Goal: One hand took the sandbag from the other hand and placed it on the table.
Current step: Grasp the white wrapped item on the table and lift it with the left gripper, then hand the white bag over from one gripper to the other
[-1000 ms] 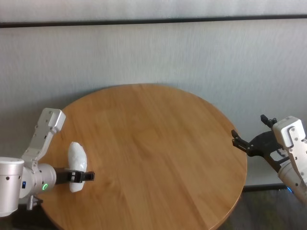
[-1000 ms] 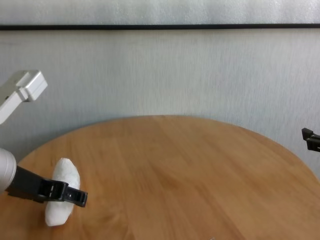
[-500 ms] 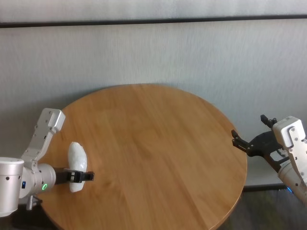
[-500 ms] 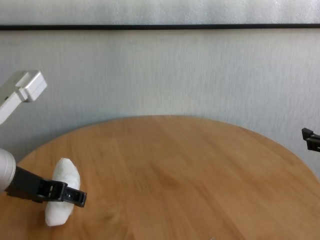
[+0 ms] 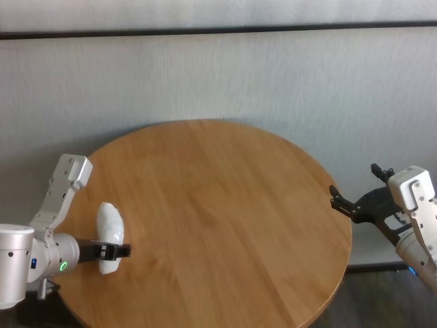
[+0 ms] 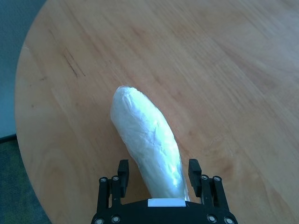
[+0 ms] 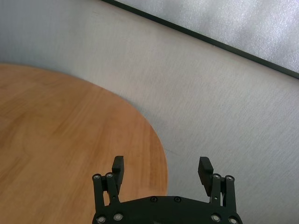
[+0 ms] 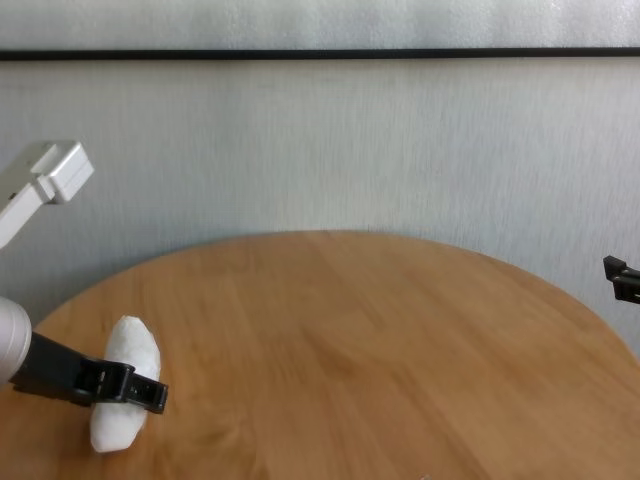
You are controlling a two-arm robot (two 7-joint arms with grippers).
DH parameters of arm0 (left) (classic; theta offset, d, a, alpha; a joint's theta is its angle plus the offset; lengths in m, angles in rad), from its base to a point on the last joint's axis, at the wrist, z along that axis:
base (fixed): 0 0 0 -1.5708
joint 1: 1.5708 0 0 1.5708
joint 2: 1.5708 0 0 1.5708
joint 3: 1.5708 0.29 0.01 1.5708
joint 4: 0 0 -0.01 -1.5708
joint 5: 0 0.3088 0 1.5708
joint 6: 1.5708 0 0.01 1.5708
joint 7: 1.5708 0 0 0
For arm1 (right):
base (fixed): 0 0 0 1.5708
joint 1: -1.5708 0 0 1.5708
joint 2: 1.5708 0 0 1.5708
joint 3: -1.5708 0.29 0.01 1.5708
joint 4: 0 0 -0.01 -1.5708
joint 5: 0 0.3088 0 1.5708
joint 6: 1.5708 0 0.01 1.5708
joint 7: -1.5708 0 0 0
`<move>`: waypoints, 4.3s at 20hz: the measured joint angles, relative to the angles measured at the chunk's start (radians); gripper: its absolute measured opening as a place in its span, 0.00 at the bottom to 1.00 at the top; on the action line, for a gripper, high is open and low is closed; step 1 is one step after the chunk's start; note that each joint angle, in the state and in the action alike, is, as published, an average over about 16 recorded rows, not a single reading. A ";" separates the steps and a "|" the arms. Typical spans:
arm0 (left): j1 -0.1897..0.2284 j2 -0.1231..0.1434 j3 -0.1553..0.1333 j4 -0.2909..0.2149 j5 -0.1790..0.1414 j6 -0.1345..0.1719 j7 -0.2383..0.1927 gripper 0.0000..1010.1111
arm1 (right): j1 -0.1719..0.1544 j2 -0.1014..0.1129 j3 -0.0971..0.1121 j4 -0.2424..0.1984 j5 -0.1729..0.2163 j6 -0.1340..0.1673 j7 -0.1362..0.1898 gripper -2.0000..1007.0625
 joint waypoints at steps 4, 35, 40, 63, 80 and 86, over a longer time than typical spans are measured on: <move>0.000 0.000 0.000 0.000 -0.001 0.000 0.001 0.76 | 0.000 0.000 0.000 0.000 0.000 0.000 0.000 0.99; 0.000 -0.001 -0.001 -0.002 -0.002 0.001 0.002 0.36 | 0.000 0.000 0.000 0.000 0.000 0.000 0.000 0.99; 0.000 -0.001 -0.001 -0.002 -0.002 0.001 0.002 0.36 | 0.000 0.000 0.000 0.000 0.000 0.000 0.000 0.99; 0.000 -0.001 -0.002 -0.002 -0.001 0.000 0.002 0.36 | 0.000 0.000 0.000 0.000 0.000 0.000 0.000 0.99; 0.029 -0.010 -0.034 -0.029 -0.009 -0.122 -0.061 0.36 | 0.000 0.000 0.000 0.000 0.000 0.000 0.000 0.99; 0.042 -0.007 -0.043 -0.037 -0.024 -0.209 -0.099 0.36 | 0.000 0.000 0.000 0.000 0.000 0.000 0.000 0.99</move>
